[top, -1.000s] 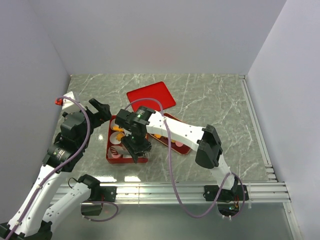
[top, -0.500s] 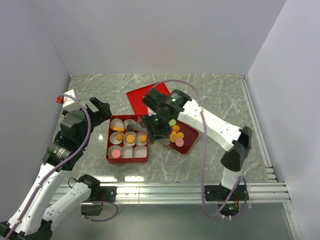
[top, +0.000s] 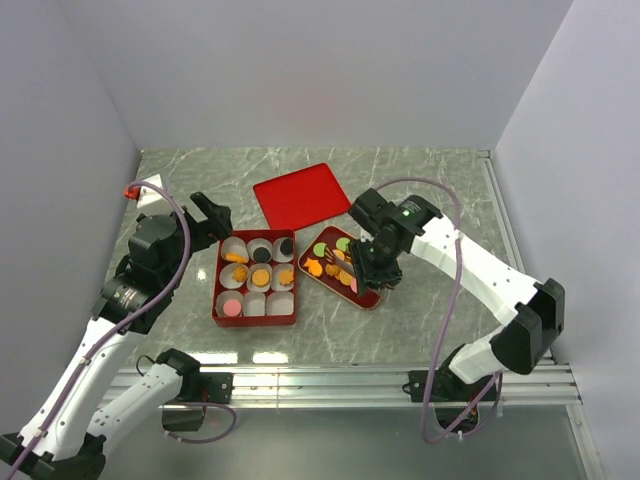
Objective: Pack the cookies
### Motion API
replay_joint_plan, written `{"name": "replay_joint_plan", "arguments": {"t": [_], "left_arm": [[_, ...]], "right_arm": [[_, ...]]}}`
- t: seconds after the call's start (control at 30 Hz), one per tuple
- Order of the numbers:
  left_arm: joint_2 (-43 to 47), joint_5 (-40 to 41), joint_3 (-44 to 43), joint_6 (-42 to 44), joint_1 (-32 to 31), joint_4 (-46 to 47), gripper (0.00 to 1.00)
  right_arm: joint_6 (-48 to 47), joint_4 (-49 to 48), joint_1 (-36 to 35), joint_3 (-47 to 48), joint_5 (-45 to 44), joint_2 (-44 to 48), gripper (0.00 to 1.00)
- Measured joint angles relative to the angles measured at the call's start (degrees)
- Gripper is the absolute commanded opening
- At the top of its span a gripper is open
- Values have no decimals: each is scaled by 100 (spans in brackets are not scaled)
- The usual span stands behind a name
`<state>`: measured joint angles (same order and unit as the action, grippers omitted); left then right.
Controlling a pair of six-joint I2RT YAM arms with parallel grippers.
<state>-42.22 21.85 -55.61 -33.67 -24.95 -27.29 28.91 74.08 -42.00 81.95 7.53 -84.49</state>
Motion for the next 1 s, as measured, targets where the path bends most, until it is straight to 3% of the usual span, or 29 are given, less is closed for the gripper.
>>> {"name": "replay_joint_plan", "arguments": {"t": [0.37, 1.0], "left_arm": [[-35, -302, 26, -15, 0, 151, 99], [42, -549, 129, -22, 0, 179, 100]], "right_arm": [[221, -26, 4, -1115, -133, 708, 52], [151, -127, 4, -1132, -264, 245, 53]]}}
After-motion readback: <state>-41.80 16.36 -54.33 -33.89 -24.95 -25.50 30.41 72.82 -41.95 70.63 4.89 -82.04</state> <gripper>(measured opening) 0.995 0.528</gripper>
